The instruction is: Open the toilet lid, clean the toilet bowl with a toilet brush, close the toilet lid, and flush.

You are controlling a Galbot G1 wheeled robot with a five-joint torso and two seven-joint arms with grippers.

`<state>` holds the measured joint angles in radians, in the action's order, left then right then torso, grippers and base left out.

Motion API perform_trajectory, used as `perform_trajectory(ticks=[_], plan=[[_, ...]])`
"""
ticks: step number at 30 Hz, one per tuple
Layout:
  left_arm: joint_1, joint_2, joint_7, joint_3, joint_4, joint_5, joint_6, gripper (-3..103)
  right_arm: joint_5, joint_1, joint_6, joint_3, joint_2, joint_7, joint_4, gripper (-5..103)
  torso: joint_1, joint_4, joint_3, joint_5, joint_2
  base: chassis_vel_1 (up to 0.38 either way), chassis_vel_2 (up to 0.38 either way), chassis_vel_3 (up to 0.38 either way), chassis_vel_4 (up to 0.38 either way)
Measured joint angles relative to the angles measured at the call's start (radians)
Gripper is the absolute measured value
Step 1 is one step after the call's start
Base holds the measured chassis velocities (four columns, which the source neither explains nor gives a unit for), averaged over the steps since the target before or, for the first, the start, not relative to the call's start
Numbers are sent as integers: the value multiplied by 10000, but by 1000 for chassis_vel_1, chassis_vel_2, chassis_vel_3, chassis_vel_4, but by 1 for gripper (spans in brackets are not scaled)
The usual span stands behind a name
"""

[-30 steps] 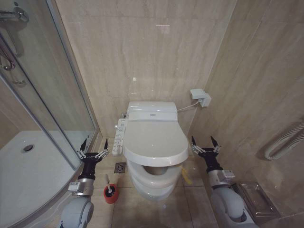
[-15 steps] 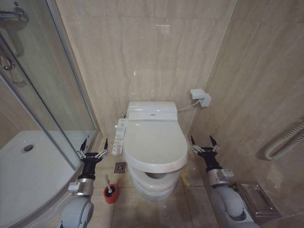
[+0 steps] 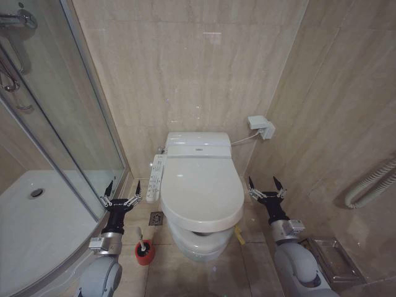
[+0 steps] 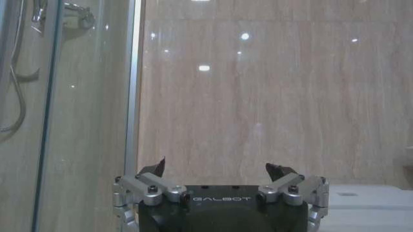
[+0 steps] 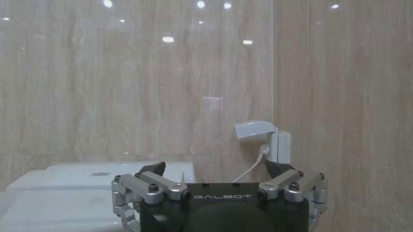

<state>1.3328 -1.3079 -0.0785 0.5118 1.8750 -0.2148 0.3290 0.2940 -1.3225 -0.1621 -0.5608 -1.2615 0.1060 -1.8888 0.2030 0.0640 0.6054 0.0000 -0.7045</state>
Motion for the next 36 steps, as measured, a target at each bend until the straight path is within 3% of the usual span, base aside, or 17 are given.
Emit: perform_trajectory(ticks=[16, 20, 22, 23, 26, 27, 32, 33, 36], plan=[[0, 0, 0, 0, 0, 0, -2, 100, 9, 1, -1, 1, 0, 4, 8, 100, 0, 0, 0, 0, 0, 0, 0, 0, 0], [-45, -15, -52, -90, 22, -3, -351, 100, 9, 1, -2, 1, 1, 4, 9, 100, 0, -1, 0, 0, 0, 0, 0, 0, 0], [-168, -58, -187, -291, 127, -23, -1128, 100, 9, 1, -1, 1, 1, 4, 9, 100, 0, 0, 0, 0, 0, 0, 0, 0, 0], [-168, -58, -187, -291, 127, -23, -1128, 100, 9, 1, -1, 1, 1, 4, 9, 100, 0, 0, 0, 0, 0, 0, 0, 0, 0], [-328, -117, -379, -561, 270, -63, -2170, 100, 9, 1, -1, 1, 1, 5, 9, 100, 0, 0, 0, 0, 0, 0, 0, 0, 0], [-328, -117, -379, -561, 270, -63, -2170, 100, 9, 1, -1, 1, 1, 5, 9, 100, 0, 0, 0, 0, 0, 0, 0, 0, 0], [-587, -219, -687, -1002, 496, -124, -3880, 100, 10, 1, -1, 1, 1, 5, 9, 100, 0, 0, 0, 1, 0, 0, 0, 0, 0], [-587, -219, -687, -1002, 496, -124, -3880, 100, 10, 1, -1, 1, 1, 5, 9, 100, 0, 0, 0, 1, 0, 0, 0, 0, 0], [-734, -275, -858, -1261, 628, -160, -4853, 100, 10, 1, -1, 1, 1, 5, 9, 100, 0, 0, 0, 1, 0, 0, 0, 0, 0]])
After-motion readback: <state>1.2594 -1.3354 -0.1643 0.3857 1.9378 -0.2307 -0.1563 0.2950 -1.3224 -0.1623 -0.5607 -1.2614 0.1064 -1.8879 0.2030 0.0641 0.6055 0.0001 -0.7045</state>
